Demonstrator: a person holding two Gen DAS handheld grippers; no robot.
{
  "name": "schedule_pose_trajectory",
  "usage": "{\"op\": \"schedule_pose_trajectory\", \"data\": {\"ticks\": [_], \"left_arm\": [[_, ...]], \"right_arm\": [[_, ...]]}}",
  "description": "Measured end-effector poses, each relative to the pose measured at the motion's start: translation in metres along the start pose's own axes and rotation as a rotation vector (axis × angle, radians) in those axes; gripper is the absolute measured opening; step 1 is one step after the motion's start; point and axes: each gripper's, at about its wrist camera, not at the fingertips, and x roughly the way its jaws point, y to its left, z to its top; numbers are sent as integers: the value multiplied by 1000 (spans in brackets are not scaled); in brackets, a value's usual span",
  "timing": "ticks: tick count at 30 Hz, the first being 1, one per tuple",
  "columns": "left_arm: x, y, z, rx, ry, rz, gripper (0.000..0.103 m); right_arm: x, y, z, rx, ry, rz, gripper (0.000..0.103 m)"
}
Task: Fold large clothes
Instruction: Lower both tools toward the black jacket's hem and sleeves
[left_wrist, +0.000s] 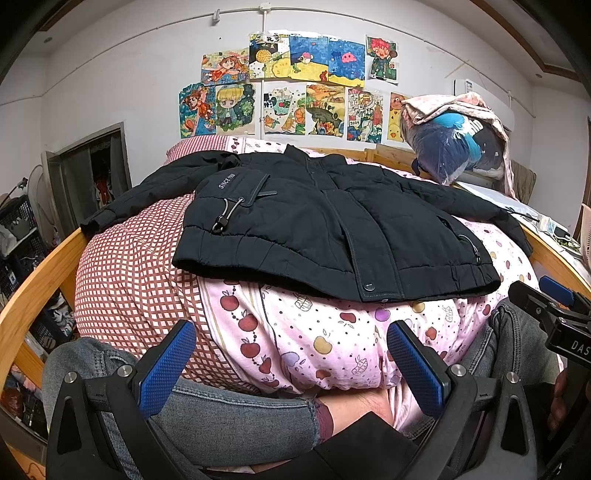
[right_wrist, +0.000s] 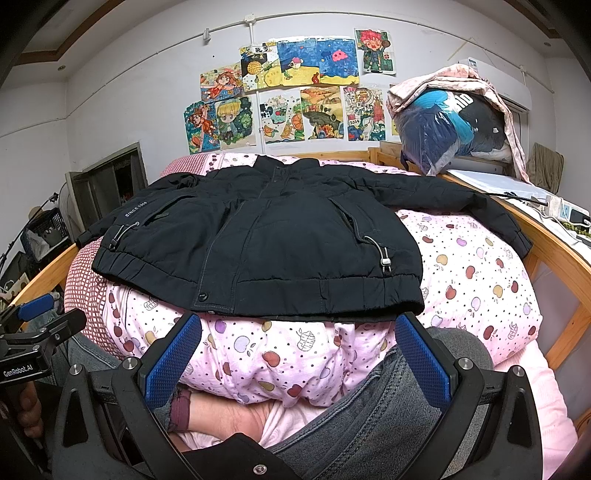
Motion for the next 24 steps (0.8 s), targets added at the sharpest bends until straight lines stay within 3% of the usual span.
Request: {"op": "schedule_pose_trajectory", "data": {"ticks": [5, 10, 24], "left_arm": [[11, -5, 7, 15, 37, 4, 103], [31, -2, 31, 7, 74, 6, 103], [89, -26, 139, 104, 54, -16, 103]], "right_arm": [[1, 0, 0, 4, 13, 2, 102], [21, -8, 12, 33, 82, 34, 102], [70, -15, 106, -3, 49, -70, 102]]}}
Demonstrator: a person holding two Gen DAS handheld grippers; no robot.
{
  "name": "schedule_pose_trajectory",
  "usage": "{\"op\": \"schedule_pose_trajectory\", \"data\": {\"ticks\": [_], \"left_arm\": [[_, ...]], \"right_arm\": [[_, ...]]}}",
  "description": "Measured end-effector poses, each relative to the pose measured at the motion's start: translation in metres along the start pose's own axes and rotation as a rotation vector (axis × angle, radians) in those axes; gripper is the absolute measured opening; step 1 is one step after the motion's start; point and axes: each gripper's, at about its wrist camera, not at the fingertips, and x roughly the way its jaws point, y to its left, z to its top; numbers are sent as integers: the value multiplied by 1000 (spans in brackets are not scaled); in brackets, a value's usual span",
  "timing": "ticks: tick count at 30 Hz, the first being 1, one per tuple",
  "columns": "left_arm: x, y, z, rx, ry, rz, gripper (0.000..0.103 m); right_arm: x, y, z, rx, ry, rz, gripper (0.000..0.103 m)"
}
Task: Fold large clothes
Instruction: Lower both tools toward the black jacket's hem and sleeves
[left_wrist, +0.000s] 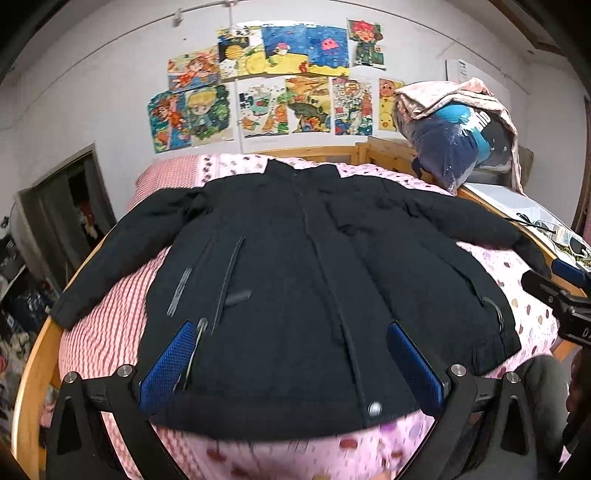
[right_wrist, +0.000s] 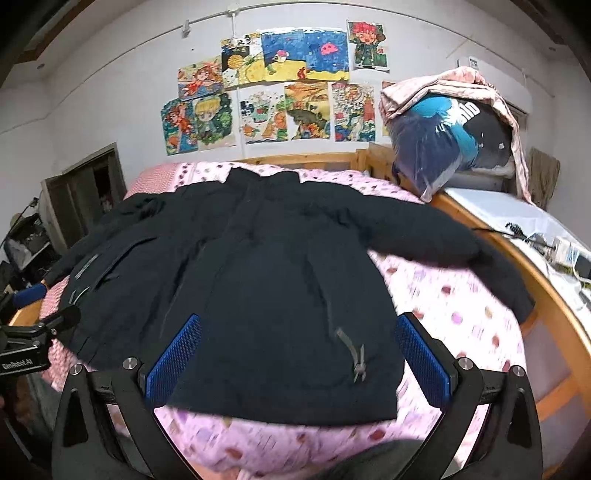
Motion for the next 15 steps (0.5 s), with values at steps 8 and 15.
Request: {"op": "schedule_pose_trajectory", "data": {"ticks": [8, 15], "left_arm": [[59, -11, 49, -40, 111, -80, 103], [109, -37, 86, -12, 163, -77, 103]], "right_arm": [[43, -25, 35, 12, 41, -82, 102], [92, -56, 62, 36, 83, -140, 102]]}}
